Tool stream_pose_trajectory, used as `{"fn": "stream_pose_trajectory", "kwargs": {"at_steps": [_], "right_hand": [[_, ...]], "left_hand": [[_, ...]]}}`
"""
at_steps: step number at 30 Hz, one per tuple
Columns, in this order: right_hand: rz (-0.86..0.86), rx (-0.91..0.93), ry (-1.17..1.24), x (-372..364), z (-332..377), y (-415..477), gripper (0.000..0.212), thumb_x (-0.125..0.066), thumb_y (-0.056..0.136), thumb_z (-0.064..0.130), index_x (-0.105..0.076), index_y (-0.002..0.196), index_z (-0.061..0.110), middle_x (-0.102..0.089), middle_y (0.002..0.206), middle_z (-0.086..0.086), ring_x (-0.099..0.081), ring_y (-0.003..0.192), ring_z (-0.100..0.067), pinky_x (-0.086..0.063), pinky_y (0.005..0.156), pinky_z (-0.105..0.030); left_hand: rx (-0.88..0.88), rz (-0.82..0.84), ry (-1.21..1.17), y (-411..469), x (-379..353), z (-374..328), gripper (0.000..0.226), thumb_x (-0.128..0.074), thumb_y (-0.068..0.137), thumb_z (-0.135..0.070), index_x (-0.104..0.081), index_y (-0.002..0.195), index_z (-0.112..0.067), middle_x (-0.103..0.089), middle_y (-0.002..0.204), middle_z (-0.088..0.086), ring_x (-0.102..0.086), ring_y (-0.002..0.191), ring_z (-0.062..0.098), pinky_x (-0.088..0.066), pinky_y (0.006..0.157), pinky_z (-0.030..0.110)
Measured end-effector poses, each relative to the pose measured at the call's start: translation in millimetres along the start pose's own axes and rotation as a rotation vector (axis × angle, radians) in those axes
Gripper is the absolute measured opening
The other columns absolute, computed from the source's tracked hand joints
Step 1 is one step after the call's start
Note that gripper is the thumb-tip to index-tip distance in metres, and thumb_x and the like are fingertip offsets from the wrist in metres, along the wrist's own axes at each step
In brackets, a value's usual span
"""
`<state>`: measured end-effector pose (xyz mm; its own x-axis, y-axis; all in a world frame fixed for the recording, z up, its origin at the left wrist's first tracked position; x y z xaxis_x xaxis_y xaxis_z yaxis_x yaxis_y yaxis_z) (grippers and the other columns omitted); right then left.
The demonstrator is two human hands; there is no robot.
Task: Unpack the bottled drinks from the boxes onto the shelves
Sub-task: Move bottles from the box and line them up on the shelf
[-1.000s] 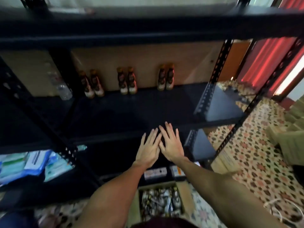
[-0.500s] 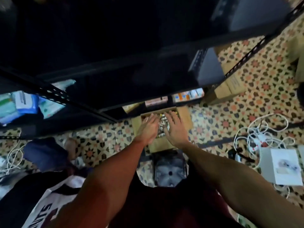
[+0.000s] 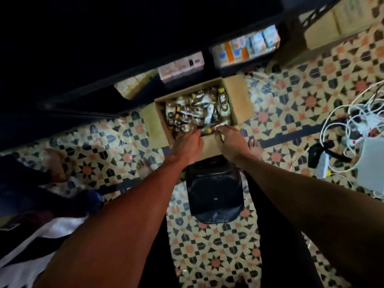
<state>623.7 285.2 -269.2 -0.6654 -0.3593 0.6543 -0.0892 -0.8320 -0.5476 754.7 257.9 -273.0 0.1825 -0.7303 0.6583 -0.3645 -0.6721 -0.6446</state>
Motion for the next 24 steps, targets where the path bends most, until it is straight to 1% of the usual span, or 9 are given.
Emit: {"fn": "stream_pose_trajectory", "kwargs": {"at_steps": [2, 6, 9, 12, 14, 16, 18, 21, 24], "right_hand": [[0.024, -0.036, 0.012, -21.6, -27.9, 29.1, 0.027, -0.049, 0.1, 0.026, -0.068, 0.111, 0.01, -0.071, 0.105, -0.015, -0.066, 0.093, -0.032, -0.056, 0.081, -0.043], [0.069, -0.077, 0.024, -59.3, -75.9, 76.9, 0.025, -0.05, 0.097, 0.024, -0.07, 0.102, 0.01, -0.073, 0.098, -0.015, -0.067, 0.086, -0.033, -0.057, 0.074, -0.044], [0.085, -0.121, 0.051, -80.2, -105.2, 105.5, 0.022, -0.053, 0.096, 0.018, -0.071, 0.099, 0.007, -0.073, 0.098, -0.016, -0.068, 0.088, -0.034, -0.056, 0.075, -0.042], [0.061, -0.211, 0.096, -88.8, -132.0, 131.7, 0.025, -0.055, 0.099, 0.016, -0.069, 0.113, 0.002, -0.069, 0.114, -0.021, -0.065, 0.105, -0.035, -0.051, 0.086, -0.036], [0.047, -0.247, 0.116, -93.4, -146.7, 150.5, 0.03, -0.056, 0.099, 0.015, -0.064, 0.123, 0.0, -0.066, 0.121, -0.021, -0.063, 0.111, -0.035, -0.05, 0.092, -0.035], [0.046, -0.26, 0.144, -98.1, -155.5, 168.8, 0.037, -0.057, 0.097, 0.015, -0.057, 0.133, 0.004, -0.063, 0.128, -0.019, -0.063, 0.115, -0.033, -0.052, 0.099, -0.037], [0.02, -0.239, 0.138, -98.6, -158.5, 186.9, 0.044, -0.06, 0.096, 0.016, -0.052, 0.14, 0.012, -0.057, 0.137, -0.016, -0.061, 0.119, -0.032, -0.049, 0.104, -0.036], [-0.083, -0.171, 0.064, -84.4, -151.5, 211.9, 0.058, -0.06, 0.097, 0.02, -0.037, 0.15, 0.025, -0.048, 0.146, -0.012, -0.061, 0.116, -0.033, -0.053, 0.1, -0.044], [-0.122, -0.15, -0.006, -73.6, -147.7, 236.3, 0.079, -0.063, 0.096, 0.022, -0.016, 0.159, 0.032, -0.055, 0.135, -0.016, -0.062, 0.11, -0.033, -0.053, 0.085, -0.038]], "left_hand": [[-0.005, 0.001, -0.007, 30.6, -22.8, 9.5, 0.04, -0.037, 0.105, -0.027, -0.05, 0.14, -0.012, -0.058, 0.134, 0.012, -0.056, 0.119, 0.03, -0.046, 0.097, 0.04], [0.025, 0.036, 0.005, 85.9, -71.0, 34.7, 0.035, -0.039, 0.104, -0.028, -0.053, 0.133, -0.013, -0.059, 0.127, 0.012, -0.056, 0.117, 0.032, -0.045, 0.096, 0.046], [0.078, 0.061, -0.016, 123.4, -103.9, 55.5, 0.029, -0.045, 0.103, -0.024, -0.058, 0.122, -0.008, -0.061, 0.121, 0.016, -0.058, 0.113, 0.033, -0.044, 0.086, 0.037], [0.178, 0.105, -0.06, 155.7, -132.1, 71.2, 0.034, -0.05, 0.102, -0.022, -0.058, 0.13, -0.005, -0.059, 0.13, 0.018, -0.055, 0.119, 0.034, -0.044, 0.09, 0.035], [0.219, 0.123, -0.115, 174.1, -148.8, 76.7, 0.037, -0.054, 0.099, -0.024, -0.057, 0.133, -0.009, -0.058, 0.132, 0.017, -0.057, 0.118, 0.035, -0.047, 0.091, 0.037], [0.214, 0.114, -0.179, 190.4, -161.1, 77.2, 0.036, -0.058, 0.097, -0.025, -0.058, 0.131, -0.013, -0.061, 0.128, 0.015, -0.06, 0.112, 0.034, -0.051, 0.089, 0.038], [0.192, 0.106, -0.226, 202.6, -170.2, 74.4, 0.036, -0.061, 0.095, -0.024, -0.059, 0.129, -0.014, -0.063, 0.126, 0.013, -0.06, 0.113, 0.032, -0.051, 0.09, 0.038], [0.165, 0.15, -0.216, 217.3, -185.7, 70.3, 0.044, -0.065, 0.094, -0.025, -0.055, 0.136, -0.013, -0.058, 0.135, 0.013, -0.056, 0.121, 0.032, -0.049, 0.098, 0.04], [0.17, 0.209, -0.205, 227.0, -200.8, 73.0, 0.053, -0.067, 0.092, -0.027, -0.049, 0.14, -0.014, -0.052, 0.14, 0.015, -0.053, 0.125, 0.034, -0.047, 0.101, 0.041]]}}
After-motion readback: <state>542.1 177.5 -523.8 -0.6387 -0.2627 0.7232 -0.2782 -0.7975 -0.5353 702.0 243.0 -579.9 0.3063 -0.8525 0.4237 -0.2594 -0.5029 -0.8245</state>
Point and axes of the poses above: each hand's wrist, its own y-axis towards the middle knuckle, its own x-axis out of the back of the hand, z = x × y, the point moved 10 cm from there along y, towards the middle knuckle
